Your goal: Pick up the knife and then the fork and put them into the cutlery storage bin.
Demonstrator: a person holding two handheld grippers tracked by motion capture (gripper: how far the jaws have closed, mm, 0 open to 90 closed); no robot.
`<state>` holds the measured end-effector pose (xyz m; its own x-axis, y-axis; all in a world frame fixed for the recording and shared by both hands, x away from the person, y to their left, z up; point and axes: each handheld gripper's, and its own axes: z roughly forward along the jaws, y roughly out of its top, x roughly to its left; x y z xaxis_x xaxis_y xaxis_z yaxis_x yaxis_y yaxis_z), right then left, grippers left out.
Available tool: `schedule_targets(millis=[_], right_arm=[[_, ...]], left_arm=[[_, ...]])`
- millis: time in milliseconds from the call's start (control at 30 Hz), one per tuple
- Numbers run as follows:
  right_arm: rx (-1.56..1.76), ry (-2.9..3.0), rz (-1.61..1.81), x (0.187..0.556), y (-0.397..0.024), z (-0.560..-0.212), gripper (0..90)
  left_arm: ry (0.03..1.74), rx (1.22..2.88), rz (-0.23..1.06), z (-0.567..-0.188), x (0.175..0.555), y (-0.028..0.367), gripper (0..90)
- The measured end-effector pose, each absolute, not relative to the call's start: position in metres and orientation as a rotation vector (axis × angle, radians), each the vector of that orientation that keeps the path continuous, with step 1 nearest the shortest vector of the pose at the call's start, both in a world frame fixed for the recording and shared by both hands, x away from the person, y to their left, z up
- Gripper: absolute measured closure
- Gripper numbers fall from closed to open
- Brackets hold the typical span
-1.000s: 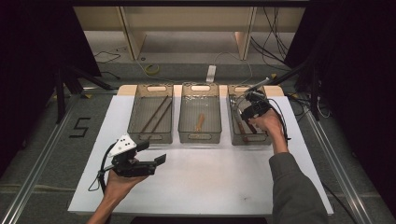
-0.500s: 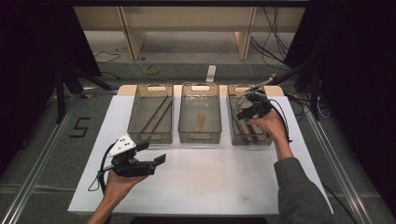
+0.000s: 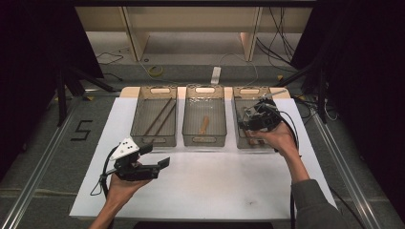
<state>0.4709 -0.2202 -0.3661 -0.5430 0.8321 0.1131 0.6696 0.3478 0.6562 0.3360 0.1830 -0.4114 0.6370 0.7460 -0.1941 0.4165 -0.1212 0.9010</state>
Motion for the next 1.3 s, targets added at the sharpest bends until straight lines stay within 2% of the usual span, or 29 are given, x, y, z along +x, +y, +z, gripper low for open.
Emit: schedule_targets(millis=[700,1300], right_arm=[[1.191,2.281,1.323,0.392,-0.223,-0.372,31.9],[1.159,2.222,1.435,0.359,-0.236,-0.402,29.6]], left_arm=[[0.953,1.744,0.357,-0.412,0.335,0.185,15.2],[0.947,1.753,0.341,-0.412,0.337,0.183,15.2]])
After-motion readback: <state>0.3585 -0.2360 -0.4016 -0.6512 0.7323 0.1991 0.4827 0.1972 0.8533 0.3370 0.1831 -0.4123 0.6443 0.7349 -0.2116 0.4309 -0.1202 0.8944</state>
